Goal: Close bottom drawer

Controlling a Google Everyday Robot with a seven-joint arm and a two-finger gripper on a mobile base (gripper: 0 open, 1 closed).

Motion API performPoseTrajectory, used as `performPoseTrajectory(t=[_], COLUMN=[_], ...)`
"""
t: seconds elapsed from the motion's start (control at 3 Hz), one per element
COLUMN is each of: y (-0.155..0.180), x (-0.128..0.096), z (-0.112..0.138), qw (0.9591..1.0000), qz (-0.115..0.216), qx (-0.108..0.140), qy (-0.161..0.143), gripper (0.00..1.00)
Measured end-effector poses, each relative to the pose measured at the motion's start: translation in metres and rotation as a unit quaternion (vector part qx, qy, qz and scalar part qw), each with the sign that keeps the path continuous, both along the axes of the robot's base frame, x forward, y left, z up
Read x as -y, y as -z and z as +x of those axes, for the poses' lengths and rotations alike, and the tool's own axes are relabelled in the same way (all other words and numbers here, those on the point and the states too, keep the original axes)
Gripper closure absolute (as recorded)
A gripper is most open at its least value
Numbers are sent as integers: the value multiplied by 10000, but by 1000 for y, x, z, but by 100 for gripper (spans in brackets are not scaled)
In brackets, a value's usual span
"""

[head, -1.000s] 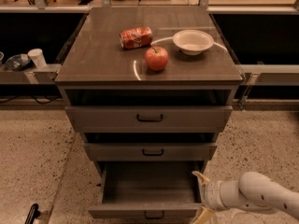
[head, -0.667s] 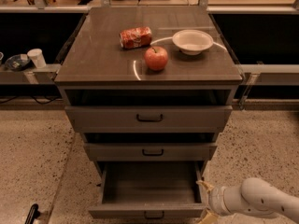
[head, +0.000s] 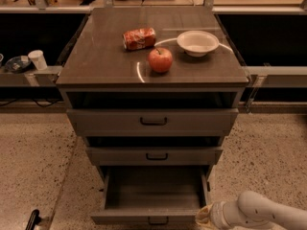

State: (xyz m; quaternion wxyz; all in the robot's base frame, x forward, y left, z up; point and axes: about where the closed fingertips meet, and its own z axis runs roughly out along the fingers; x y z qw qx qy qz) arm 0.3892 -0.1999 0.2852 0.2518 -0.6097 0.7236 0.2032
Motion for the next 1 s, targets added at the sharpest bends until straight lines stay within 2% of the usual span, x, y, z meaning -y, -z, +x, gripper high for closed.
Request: performPoseTrajectory(t=[0.33,0.67,1.0], y=[34,71,91], x=[1,0,-3], z=[-6,-6,-1], qw=[9999,9996,9991], qz=[-106,-252,-364], qx=[-96,-6,131], qy=[-76,-149,-185], gripper=[94,100,100])
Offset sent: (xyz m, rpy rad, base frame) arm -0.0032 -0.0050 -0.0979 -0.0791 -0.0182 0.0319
